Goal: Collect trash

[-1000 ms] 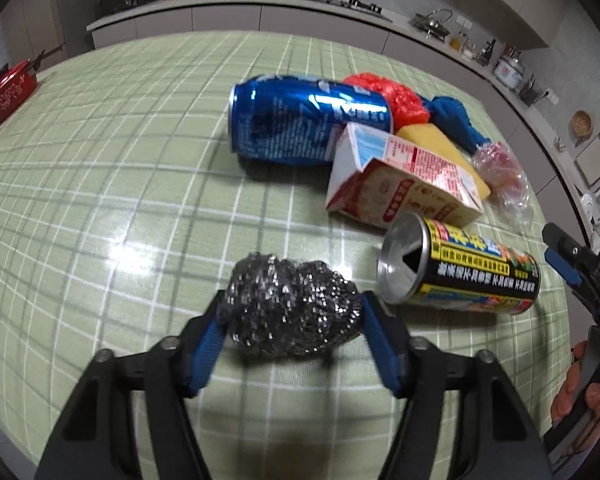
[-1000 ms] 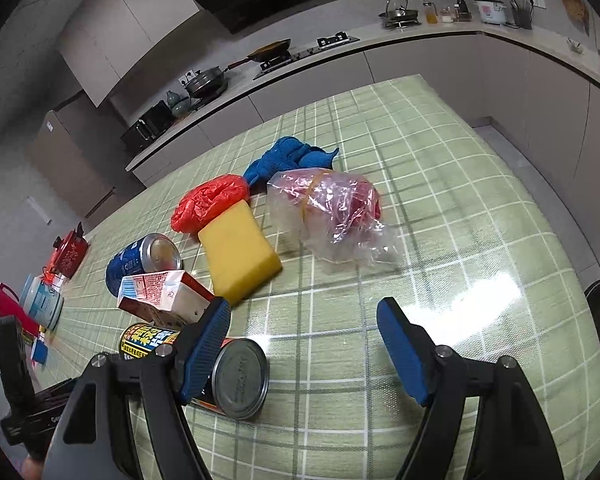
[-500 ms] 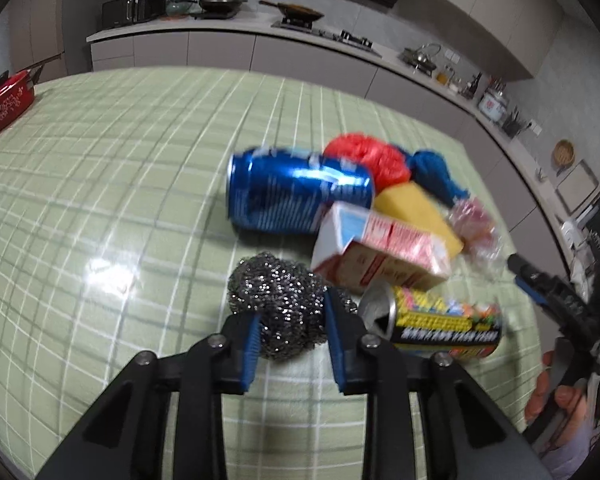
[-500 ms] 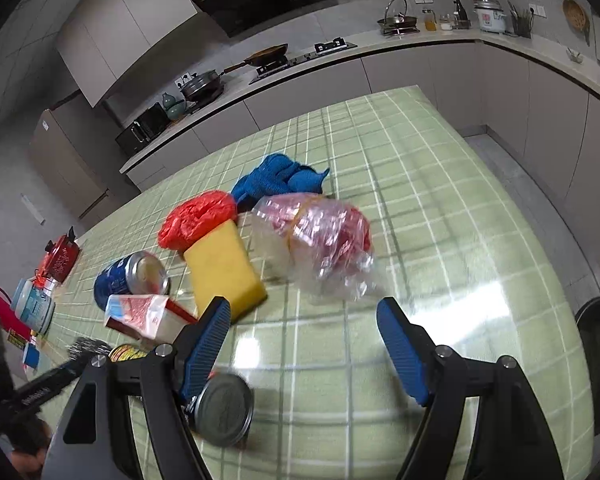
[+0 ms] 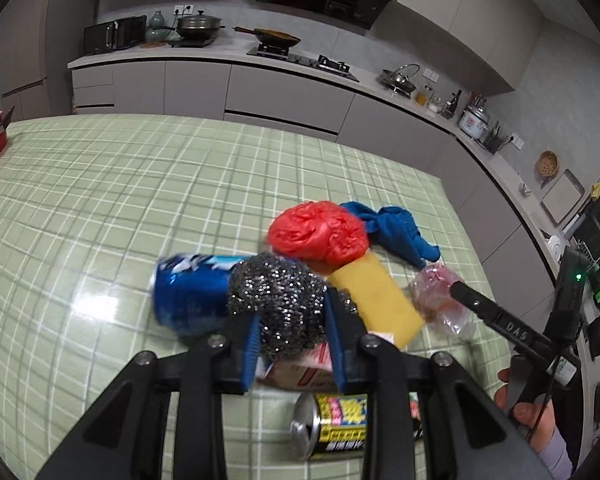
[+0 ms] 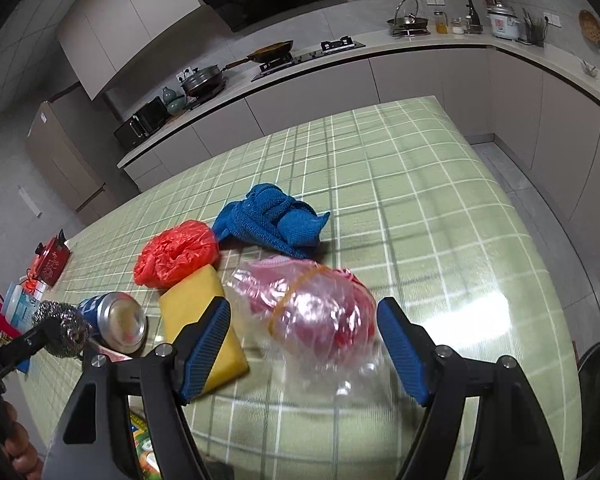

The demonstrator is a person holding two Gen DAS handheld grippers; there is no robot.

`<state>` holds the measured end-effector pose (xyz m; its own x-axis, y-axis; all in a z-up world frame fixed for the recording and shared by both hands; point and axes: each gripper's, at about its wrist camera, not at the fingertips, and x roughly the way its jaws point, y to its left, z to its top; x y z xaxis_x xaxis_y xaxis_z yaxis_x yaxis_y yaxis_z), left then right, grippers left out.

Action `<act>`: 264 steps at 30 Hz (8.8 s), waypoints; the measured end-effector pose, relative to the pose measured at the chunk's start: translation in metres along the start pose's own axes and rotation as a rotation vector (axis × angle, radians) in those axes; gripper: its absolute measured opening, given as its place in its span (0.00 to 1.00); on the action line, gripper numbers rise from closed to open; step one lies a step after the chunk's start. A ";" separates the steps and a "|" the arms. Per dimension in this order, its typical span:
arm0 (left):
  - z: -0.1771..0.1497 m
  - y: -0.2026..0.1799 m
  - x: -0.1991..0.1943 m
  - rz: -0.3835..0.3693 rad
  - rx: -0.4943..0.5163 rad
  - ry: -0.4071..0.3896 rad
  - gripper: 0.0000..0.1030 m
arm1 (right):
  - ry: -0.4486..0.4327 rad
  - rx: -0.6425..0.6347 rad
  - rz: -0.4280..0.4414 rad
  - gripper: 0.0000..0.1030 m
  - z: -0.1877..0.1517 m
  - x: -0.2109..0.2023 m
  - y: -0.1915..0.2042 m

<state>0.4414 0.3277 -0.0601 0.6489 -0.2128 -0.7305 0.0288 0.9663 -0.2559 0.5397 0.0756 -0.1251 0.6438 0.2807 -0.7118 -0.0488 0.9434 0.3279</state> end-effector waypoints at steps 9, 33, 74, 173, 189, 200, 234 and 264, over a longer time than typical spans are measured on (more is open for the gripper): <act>0.004 -0.016 0.001 0.000 0.017 -0.022 0.29 | 0.035 -0.029 0.028 0.78 0.005 0.023 0.002; -0.023 -0.083 -0.024 -0.013 0.065 -0.050 0.29 | -0.042 -0.038 0.084 0.67 -0.022 -0.060 -0.026; -0.244 -0.477 0.185 -0.116 0.244 0.569 0.62 | 0.102 0.384 -0.251 0.71 -0.190 -0.168 -0.486; -0.096 -0.061 -0.027 0.008 0.030 0.193 0.62 | 0.040 0.028 -0.012 0.75 -0.091 -0.107 -0.028; -0.059 0.046 0.008 0.291 -0.176 0.047 0.62 | 0.033 0.042 -0.018 0.74 -0.087 -0.100 -0.031; -0.050 0.040 0.019 0.211 -0.100 0.074 0.62 | -0.008 0.111 -0.096 0.74 -0.102 -0.112 -0.021; -0.056 -0.064 -0.008 -0.040 0.235 0.111 0.67 | -0.013 0.193 -0.108 0.75 -0.110 -0.122 -0.019; -0.079 -0.089 0.025 -0.094 0.274 0.231 0.35 | 0.095 0.215 -0.101 0.75 -0.114 -0.082 -0.015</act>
<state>0.3953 0.2246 -0.1055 0.4461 -0.2997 -0.8433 0.3029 0.9372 -0.1729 0.4004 0.0584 -0.1424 0.5621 0.2116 -0.7996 0.1825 0.9111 0.3695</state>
